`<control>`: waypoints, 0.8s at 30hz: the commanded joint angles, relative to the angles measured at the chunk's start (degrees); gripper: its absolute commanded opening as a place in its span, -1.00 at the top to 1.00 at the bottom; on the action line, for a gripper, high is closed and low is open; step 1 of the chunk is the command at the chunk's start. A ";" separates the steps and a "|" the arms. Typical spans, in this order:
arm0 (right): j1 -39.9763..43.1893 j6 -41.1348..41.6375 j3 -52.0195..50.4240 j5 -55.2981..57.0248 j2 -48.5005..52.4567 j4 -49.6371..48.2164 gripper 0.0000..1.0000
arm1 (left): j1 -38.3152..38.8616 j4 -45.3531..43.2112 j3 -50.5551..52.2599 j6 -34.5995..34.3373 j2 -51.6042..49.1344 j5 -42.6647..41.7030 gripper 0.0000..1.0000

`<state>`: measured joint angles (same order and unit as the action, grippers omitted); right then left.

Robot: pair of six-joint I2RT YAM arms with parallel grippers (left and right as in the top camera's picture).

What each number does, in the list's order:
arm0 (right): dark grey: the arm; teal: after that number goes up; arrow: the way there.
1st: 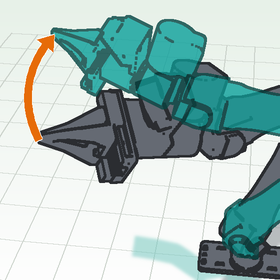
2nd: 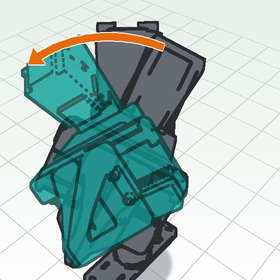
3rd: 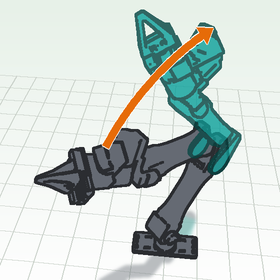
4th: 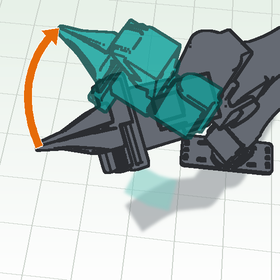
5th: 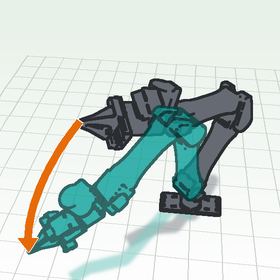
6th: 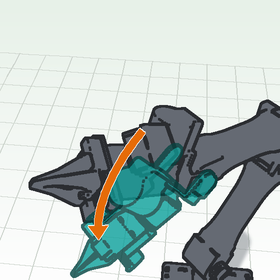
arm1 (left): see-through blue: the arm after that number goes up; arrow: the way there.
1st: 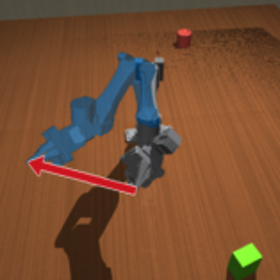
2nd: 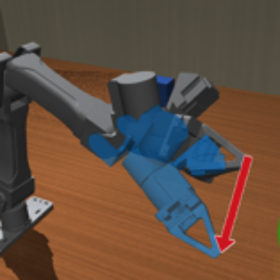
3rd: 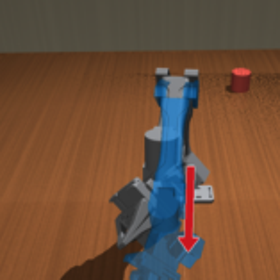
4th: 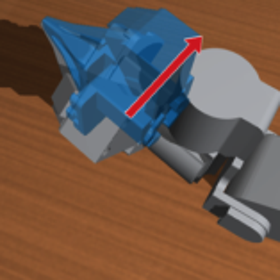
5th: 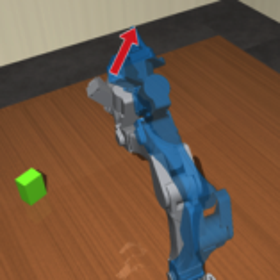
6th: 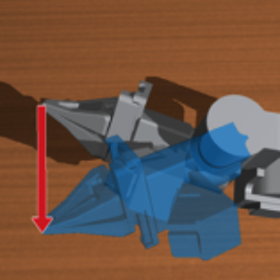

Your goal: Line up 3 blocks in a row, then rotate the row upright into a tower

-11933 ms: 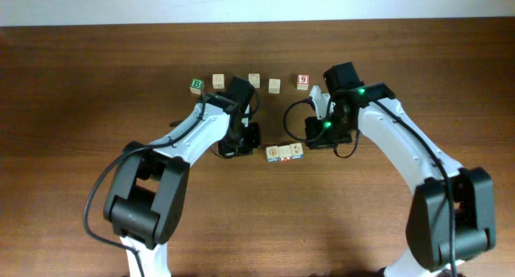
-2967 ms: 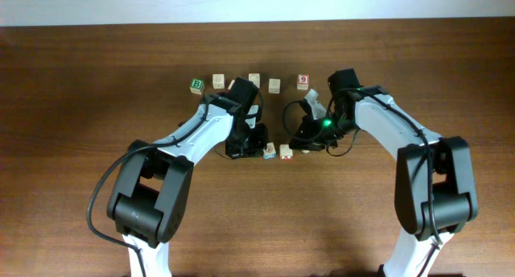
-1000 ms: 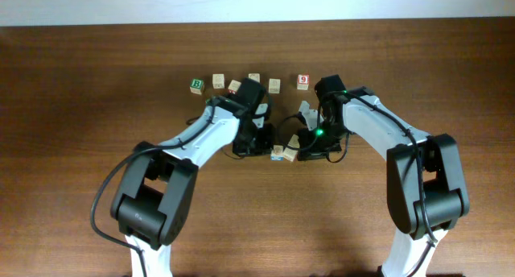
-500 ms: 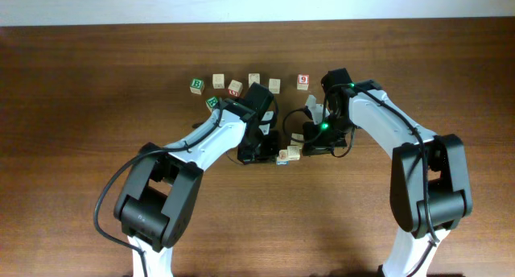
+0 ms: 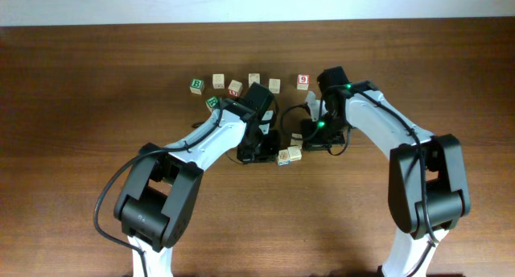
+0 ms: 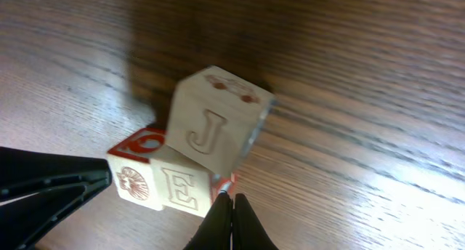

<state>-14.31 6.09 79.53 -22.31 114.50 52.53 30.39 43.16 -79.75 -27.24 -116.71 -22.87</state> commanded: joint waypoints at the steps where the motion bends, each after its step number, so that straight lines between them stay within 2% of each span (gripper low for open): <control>1: -1.51 0.37 0.90 0.72 1.73 -0.52 0.92 | 0.20 -0.37 -0.94 0.13 -0.50 2.80 1.00; 14: -3.32 -1.20 0.98 0.09 3.58 0.76 0.91 | 0.13 -3.69 -0.94 1.25 -0.50 4.31 1.00; 19: -3.32 -1.38 1.20 0.11 3.50 1.75 0.92 | -3.08 -3.74 -2.12 1.25 -0.50 4.28 1.00; 24: -3.26 -2.64 10.01 4.07 3.50 6.69 0.88 | -6.75 -3.74 -4.17 3.82 -0.50 7.34 1.00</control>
<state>-17.04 4.29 84.95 -21.41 117.38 58.33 25.21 39.57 -82.08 -25.26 -116.71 -18.44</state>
